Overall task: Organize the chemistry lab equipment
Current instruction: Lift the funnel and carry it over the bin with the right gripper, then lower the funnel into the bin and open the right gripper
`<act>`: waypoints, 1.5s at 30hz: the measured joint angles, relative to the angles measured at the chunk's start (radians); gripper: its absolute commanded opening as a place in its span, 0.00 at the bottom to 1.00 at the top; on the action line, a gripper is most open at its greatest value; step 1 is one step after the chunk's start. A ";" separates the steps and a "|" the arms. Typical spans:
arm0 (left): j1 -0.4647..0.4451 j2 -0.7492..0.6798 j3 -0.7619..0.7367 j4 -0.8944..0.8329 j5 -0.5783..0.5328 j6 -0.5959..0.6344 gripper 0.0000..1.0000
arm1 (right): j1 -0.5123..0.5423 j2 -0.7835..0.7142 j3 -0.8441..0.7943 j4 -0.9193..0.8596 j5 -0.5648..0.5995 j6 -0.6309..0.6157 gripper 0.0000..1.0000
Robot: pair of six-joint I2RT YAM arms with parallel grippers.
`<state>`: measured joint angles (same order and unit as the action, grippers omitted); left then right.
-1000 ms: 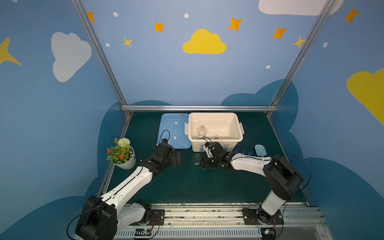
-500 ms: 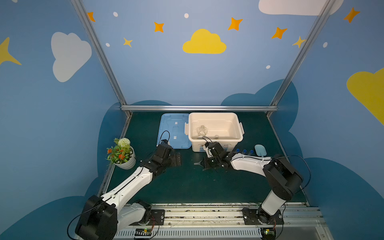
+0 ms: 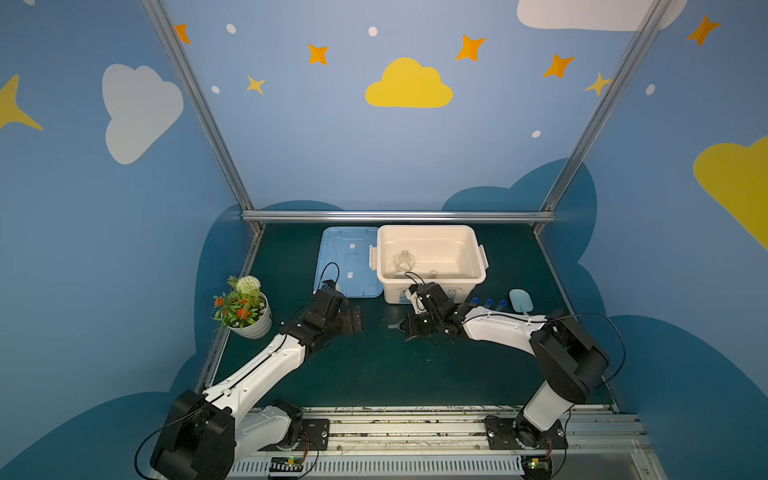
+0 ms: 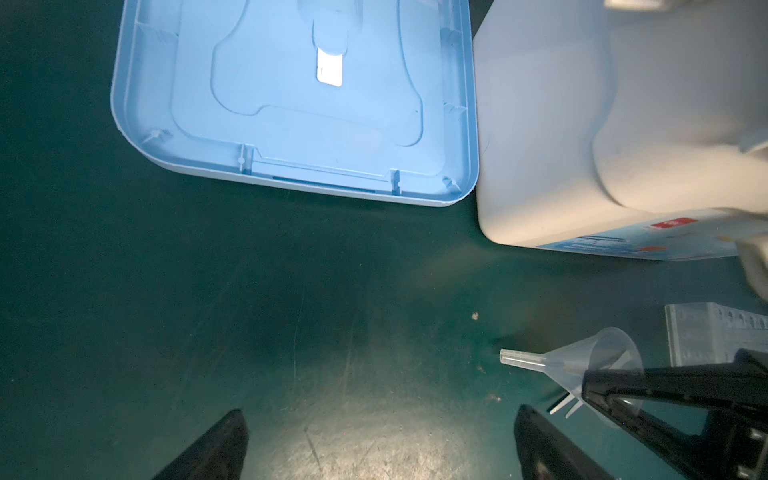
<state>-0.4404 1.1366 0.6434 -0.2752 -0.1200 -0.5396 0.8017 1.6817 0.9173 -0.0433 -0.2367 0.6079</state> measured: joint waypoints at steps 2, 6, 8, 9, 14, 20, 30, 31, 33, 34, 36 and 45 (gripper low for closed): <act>0.000 0.000 0.000 0.001 0.000 0.000 1.00 | 0.002 -0.008 0.001 -0.020 0.000 0.000 0.03; 0.002 0.000 0.000 0.001 -0.003 0.001 1.00 | 0.007 -0.034 0.010 -0.066 -0.003 -0.002 0.03; 0.003 0.000 0.000 0.001 -0.007 0.002 1.00 | 0.011 -0.058 0.021 -0.087 -0.015 -0.004 0.03; 0.004 0.000 0.000 0.001 -0.009 0.002 1.00 | 0.013 -0.073 0.029 -0.097 -0.023 -0.008 0.03; 0.008 -0.014 -0.007 0.017 -0.016 0.001 1.00 | 0.014 -0.135 0.124 -0.166 -0.077 -0.064 0.03; 0.008 -0.032 -0.013 0.024 -0.032 0.005 1.00 | 0.006 -0.206 0.246 -0.262 -0.151 -0.151 0.03; 0.008 -0.026 -0.011 0.032 -0.002 0.040 1.00 | -0.203 -0.369 0.315 -0.251 -0.085 -0.309 0.03; 0.008 -0.024 -0.011 0.035 0.004 0.043 1.00 | -0.238 -0.364 0.341 -0.258 -0.067 -0.322 0.04; 0.008 -0.021 -0.011 0.043 0.015 0.046 1.00 | -0.298 -0.332 0.403 -0.279 -0.031 -0.339 0.03; 0.008 -0.021 -0.011 0.046 0.019 0.047 1.00 | -0.325 -0.309 0.434 -0.293 -0.014 -0.346 0.04; 0.008 -0.020 -0.011 0.050 0.025 0.049 1.00 | -0.374 -0.254 0.496 -0.328 0.016 -0.357 0.03; 0.001 -0.019 -0.011 0.068 0.053 0.060 1.00 | -0.472 0.026 0.678 -0.507 0.077 -0.420 0.03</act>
<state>-0.4397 1.1172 0.6327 -0.2070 -0.0666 -0.4797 0.3294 1.7073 1.5951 -0.5499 -0.1593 0.1883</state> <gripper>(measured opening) 0.996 0.052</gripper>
